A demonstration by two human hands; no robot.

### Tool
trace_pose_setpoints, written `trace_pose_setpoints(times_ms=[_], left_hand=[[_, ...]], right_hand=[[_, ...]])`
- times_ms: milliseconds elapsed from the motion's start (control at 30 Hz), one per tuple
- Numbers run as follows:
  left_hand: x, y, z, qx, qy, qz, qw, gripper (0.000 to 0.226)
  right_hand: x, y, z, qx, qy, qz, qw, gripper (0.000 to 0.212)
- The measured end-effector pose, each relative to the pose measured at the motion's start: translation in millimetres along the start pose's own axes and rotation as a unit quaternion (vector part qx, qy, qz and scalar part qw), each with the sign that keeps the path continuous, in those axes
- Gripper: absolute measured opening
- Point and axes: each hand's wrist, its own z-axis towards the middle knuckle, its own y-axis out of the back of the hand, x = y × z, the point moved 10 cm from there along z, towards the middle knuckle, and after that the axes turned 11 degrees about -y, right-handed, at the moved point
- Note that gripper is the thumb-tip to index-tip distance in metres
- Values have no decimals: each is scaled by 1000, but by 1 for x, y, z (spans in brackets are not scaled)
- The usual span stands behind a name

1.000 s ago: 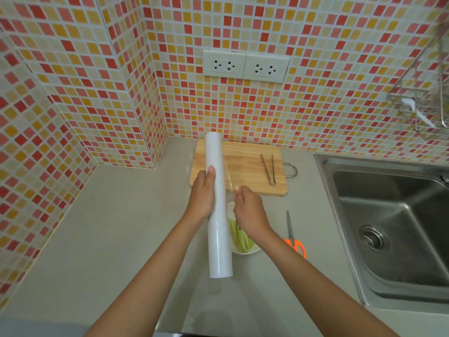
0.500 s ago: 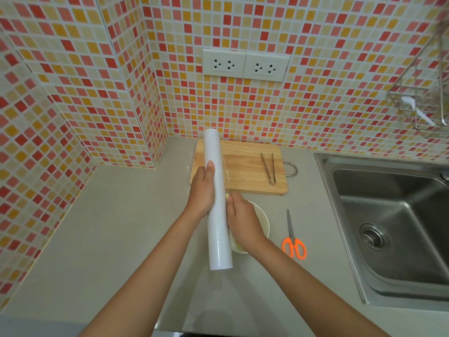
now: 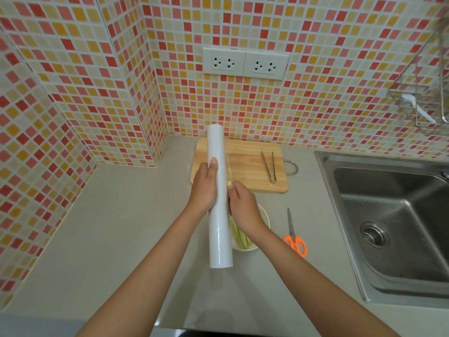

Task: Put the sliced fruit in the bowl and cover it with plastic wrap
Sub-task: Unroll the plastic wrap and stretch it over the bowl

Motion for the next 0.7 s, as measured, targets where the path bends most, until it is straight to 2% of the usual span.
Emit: trace_pose_setpoints(times_ms=[233,300,367,467,533,600,667,700], left_hand=[[1,4,2,17,-6,17,1000,50],[5,1,2,29,5,10,1000,49],[9,-3,1,41,19,-9,999,47],[12,-5,0,40,35,-43,998,45],[11,-4,2,30,32,-47,998,42],[8,-3,4,23,24,-46,998,39],[6,-3,7,23,16,-52,998,38],[5,-3,8,24,15,-56,998,39]], right_hand=[[5,9,1,9,55,-178,982,27],[3,13,2,6,51,-193,980,27],[-4,17,5,11,15,-123,992,30],[-18,16,5,28,-61,59,996,35],[-22,16,1,21,-75,99,992,35],[-15,18,-7,8,-34,79,996,28],[-2,16,-19,10,40,80,996,9],[2,14,-24,17,68,86,994,11]])
